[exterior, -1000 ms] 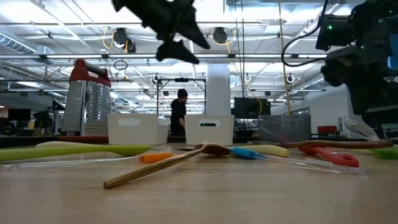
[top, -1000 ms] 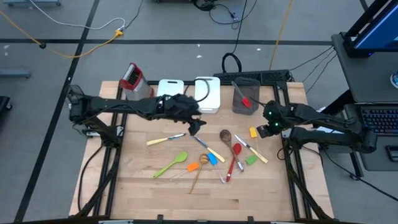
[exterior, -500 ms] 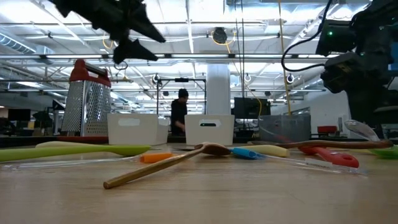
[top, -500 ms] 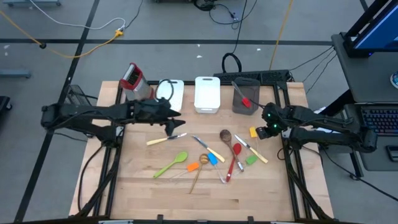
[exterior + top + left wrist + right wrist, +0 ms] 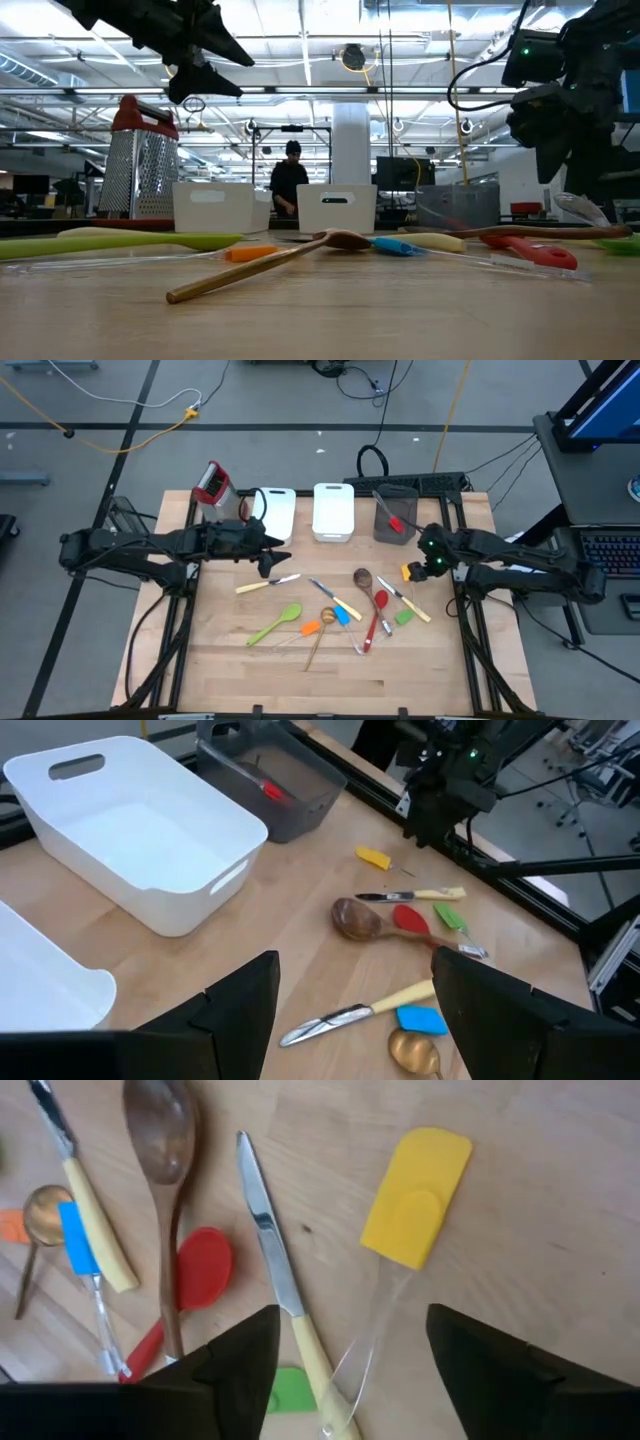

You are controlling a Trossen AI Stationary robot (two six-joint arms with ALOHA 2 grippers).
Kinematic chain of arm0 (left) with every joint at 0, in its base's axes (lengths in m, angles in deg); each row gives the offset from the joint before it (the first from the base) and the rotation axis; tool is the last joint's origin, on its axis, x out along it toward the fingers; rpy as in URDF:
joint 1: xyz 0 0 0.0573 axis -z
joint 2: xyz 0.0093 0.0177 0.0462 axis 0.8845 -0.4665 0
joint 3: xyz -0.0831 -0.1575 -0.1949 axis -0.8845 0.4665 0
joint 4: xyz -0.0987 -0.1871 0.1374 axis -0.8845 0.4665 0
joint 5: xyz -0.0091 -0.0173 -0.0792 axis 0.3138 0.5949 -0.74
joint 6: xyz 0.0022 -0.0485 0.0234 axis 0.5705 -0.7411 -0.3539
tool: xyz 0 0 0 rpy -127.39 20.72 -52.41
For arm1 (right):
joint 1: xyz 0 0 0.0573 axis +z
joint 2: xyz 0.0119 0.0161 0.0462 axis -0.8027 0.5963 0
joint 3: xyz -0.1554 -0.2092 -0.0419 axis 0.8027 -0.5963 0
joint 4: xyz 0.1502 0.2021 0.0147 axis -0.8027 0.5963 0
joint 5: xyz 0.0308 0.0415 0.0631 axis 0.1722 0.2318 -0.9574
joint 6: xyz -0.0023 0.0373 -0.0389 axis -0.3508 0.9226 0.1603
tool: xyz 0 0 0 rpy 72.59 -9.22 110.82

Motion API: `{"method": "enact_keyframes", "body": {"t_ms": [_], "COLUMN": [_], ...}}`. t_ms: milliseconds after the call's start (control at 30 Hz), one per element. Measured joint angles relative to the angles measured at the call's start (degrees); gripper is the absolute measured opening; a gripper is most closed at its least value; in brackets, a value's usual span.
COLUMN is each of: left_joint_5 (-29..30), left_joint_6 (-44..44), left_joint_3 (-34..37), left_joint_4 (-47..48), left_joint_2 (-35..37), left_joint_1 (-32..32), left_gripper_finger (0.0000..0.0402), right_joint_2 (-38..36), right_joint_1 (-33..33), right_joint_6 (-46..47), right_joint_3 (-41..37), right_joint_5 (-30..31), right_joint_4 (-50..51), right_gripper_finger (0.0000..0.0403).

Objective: Pick & Place Kitchen Items
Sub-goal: Put the yellow spatula into the black bin

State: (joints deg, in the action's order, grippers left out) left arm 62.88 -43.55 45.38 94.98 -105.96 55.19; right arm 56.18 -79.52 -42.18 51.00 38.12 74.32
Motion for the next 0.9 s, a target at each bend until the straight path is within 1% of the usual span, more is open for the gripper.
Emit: {"method": "enact_keyframes", "body": {"t_ms": [133,333,467,767,900], "left_joint_5": [0.0,0.0,0.0,0.0,0.0], "left_joint_6": [0.0,0.0,0.0,0.5,0.4], "left_joint_3": [0.0,0.0,0.0,0.0,0.0], "left_joint_4": [0.0,0.0,0.0,0.0,0.0], "left_joint_2": [0.0,0.0,0.0,0.0,0.0], "left_joint_1": [0.0,0.0,0.0,0.0,0.0], "left_gripper_finger": [0.0267,0.0267,0.0267,0.0267,0.0267], "right_joint_2": [3.5,9.4,12.5,15.3,15.4], "right_joint_1": [0.0,0.0,0.0,0.0,0.0], "right_joint_6": [-0.1,0.0,1.8,2.8,2.8], "right_joint_3": [0.0,0.0,0.0,0.2,1.5], "right_joint_5": [0.2,0.0,0.1,0.5,2.4], "right_joint_4": [-2.1,-7.8,-8.5,-9.2,-8.9], "right_gripper_finger": [0.0255,0.0248,0.0247,0.0247,0.0247]}}
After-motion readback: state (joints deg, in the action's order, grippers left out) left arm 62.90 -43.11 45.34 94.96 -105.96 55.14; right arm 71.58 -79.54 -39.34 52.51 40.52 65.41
